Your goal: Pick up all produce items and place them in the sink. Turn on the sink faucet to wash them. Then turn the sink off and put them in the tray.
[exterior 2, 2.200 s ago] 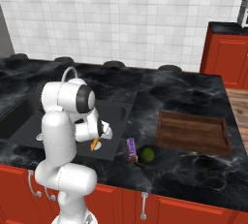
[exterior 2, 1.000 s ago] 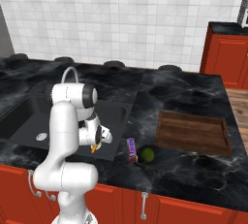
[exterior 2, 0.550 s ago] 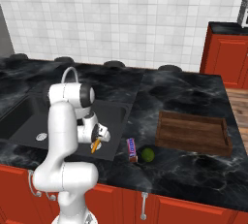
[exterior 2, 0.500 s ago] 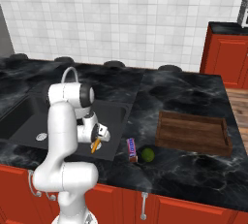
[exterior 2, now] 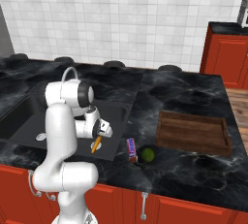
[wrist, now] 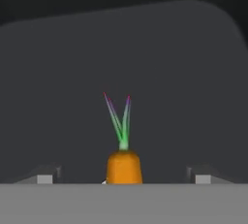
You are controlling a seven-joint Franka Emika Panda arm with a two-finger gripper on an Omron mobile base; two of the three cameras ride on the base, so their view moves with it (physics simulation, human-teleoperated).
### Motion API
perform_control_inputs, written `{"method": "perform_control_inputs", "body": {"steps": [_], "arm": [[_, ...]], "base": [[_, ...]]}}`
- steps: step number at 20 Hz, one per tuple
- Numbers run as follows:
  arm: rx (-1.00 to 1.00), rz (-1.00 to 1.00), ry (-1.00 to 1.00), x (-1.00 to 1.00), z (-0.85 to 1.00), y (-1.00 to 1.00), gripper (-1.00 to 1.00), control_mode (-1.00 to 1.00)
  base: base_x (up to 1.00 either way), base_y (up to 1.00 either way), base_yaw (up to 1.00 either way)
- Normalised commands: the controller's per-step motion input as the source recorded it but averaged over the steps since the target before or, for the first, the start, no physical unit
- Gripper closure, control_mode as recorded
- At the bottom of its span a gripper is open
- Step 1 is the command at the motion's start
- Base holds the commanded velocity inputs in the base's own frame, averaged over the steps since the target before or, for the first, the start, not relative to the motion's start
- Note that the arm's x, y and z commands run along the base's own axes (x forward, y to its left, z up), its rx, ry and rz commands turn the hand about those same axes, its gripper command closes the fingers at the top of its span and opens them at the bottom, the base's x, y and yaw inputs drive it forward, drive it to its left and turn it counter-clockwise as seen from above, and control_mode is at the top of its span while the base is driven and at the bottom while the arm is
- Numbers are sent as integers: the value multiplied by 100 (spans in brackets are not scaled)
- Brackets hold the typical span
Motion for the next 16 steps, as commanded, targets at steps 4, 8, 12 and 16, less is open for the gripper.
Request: {"method": "perform_control_inputs", "body": {"steps": [4, 8, 12, 16], "arm": [[0, 0, 0, -4, 49, -33, -100, -100], [0, -4, 0, -14, 55, -25, -100, -100], [0, -5, 0, -18, 64, -22, -100, -100], [0, -8, 0, -22, 71, -17, -100, -100]], "base": [[0, 0, 0], [0, 0, 0], [0, 0, 0], [0, 0, 0]]}}
